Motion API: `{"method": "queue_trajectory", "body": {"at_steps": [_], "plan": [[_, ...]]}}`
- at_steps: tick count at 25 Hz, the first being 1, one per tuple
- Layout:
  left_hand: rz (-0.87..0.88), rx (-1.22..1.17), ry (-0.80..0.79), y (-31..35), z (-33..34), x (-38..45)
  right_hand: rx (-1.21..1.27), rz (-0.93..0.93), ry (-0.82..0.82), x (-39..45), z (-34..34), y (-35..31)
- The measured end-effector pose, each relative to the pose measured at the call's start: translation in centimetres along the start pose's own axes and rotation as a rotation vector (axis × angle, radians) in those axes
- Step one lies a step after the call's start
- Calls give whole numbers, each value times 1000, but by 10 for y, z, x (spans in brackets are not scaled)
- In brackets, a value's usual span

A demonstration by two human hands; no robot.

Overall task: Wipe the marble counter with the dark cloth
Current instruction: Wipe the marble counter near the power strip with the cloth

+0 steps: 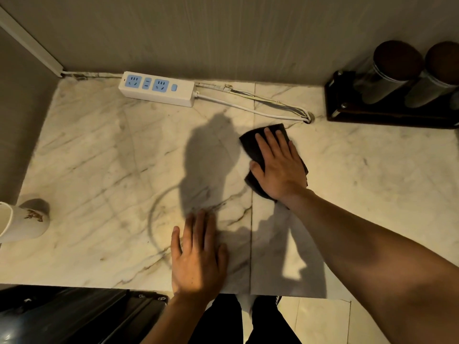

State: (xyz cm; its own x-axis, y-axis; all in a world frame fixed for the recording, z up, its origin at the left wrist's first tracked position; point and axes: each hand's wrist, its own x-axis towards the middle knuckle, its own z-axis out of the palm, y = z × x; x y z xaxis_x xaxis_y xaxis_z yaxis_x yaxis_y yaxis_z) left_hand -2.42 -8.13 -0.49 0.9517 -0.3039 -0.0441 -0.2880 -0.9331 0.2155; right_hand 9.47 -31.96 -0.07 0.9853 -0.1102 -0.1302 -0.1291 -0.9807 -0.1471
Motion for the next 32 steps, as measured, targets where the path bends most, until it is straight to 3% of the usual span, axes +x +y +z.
{"method": "queue_trajectory", "body": {"at_steps": [16,32], "plan": [[8,6,-7,-2,-1,0,157,554,123,8,3,-15],[35,77,2,0,2,-4,187,660,117,-97,21,-36]]}}
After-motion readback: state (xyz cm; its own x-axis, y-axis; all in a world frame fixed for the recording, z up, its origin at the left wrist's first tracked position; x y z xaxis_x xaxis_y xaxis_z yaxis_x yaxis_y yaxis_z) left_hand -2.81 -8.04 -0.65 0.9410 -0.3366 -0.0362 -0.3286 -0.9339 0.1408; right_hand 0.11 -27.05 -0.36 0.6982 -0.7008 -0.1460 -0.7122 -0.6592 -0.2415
